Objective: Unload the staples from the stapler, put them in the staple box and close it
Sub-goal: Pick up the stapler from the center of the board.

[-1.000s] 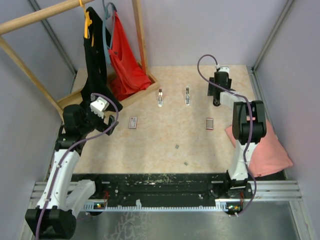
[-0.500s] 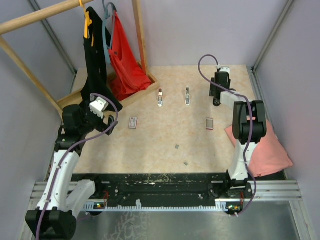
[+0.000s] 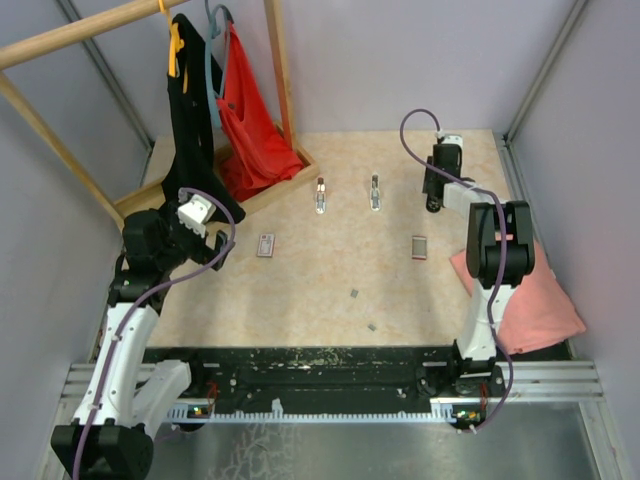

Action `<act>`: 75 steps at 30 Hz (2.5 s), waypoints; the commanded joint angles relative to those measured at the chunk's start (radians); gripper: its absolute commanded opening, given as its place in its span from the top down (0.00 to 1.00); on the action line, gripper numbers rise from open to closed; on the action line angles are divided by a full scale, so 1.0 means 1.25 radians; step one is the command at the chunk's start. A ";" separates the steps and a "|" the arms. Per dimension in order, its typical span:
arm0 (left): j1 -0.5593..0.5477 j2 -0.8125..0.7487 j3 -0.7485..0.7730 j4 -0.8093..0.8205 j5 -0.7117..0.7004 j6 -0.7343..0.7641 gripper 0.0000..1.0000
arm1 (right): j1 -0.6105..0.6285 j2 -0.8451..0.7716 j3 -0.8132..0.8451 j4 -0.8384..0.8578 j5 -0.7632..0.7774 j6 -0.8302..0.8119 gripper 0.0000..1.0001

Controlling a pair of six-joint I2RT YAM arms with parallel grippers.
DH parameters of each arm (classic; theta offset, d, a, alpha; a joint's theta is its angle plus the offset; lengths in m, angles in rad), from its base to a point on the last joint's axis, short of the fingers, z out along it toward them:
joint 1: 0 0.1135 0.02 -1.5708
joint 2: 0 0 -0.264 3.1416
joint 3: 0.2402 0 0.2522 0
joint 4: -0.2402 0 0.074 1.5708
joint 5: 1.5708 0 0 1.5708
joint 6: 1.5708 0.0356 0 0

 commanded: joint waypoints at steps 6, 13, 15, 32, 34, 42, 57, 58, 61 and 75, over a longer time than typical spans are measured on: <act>0.005 -0.009 0.013 0.012 0.011 0.001 0.01 | -0.007 0.024 -0.008 0.006 -0.027 0.002 0.58; 0.005 0.000 0.014 0.014 0.017 0.001 0.01 | -0.007 0.013 -0.027 0.008 -0.013 -0.012 0.61; 0.005 -0.001 0.012 0.013 0.017 0.001 0.01 | -0.007 0.006 -0.032 0.011 -0.013 -0.016 0.74; 0.006 -0.028 0.006 0.006 0.029 0.005 0.01 | -0.008 -0.155 -0.118 0.151 -0.041 -0.140 1.00; 0.005 -0.029 0.004 0.008 0.029 0.006 0.01 | -0.007 -0.175 -0.118 0.151 -0.045 -0.144 1.00; 0.006 -0.024 0.004 0.010 0.046 0.010 0.01 | -0.007 -0.264 -0.136 0.152 -0.048 -0.166 1.00; 0.006 -0.062 0.001 -0.009 0.058 0.020 0.01 | -0.007 -0.401 -0.090 0.070 -0.163 -0.155 1.00; 0.006 -0.060 0.001 -0.006 0.071 0.023 0.01 | -0.007 -0.407 -0.089 0.062 -0.172 -0.152 1.00; 0.006 -0.047 0.004 0.002 0.114 0.036 0.01 | -0.007 -0.427 -0.091 0.042 -0.203 -0.152 1.00; 0.003 0.071 0.137 -0.074 0.338 0.142 0.01 | 0.002 -0.602 -0.176 -0.045 -0.478 -0.251 1.00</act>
